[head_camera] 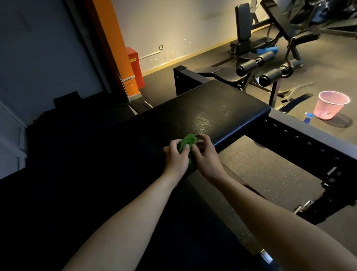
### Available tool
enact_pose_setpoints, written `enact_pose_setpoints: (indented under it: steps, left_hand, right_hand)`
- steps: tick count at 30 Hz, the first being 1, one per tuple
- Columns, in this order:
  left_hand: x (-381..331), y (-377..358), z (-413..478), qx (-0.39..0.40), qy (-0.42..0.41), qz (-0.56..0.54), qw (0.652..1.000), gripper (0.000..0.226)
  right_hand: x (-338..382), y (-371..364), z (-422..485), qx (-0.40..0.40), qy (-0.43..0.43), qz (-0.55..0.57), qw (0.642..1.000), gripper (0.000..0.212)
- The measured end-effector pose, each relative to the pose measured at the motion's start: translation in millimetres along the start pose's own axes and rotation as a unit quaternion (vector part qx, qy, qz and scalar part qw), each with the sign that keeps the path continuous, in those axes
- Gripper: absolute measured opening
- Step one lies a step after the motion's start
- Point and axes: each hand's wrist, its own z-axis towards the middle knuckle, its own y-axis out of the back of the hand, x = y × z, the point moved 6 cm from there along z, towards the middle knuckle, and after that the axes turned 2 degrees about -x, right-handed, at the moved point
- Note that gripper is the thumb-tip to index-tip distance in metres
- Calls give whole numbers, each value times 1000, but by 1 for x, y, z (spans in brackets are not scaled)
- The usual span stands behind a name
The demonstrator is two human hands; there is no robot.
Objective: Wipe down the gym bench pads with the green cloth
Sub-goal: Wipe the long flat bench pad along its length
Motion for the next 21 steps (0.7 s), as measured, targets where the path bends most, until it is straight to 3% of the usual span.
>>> enact_pose_setpoints:
  steps: [3, 5, 10, 13, 17, 19, 21]
  left_hand:
    - [2, 6, -2, 23, 50, -132, 990, 36]
    - [5, 12, -2, 52, 45, -133, 989, 35]
    - [18, 47, 21, 70, -42, 131, 988, 35]
    - [35, 74, 41, 76, -61, 289, 953, 52]
    - [53, 89, 63, 120, -38, 438, 890, 77]
    - [53, 88, 71, 146, -52, 470, 869, 83]
    - [53, 89, 78, 161, -61, 490, 854, 87]
  right_hand:
    - [15, -17, -8, 54, 35, -18, 998, 42]
    - [18, -25, -6, 64, 55, -74, 994, 46]
    - [19, -31, 2, 19, 97, -232, 968, 51]
    - [18, -15, 17, -58, 29, -277, 959, 47]
    - [-2, -29, 17, 7, -124, -325, 937, 67]
    - [-6, -43, 11, 15, -143, -356, 923, 81]
    - [-1, -55, 14, -12, -129, -365, 922, 77]
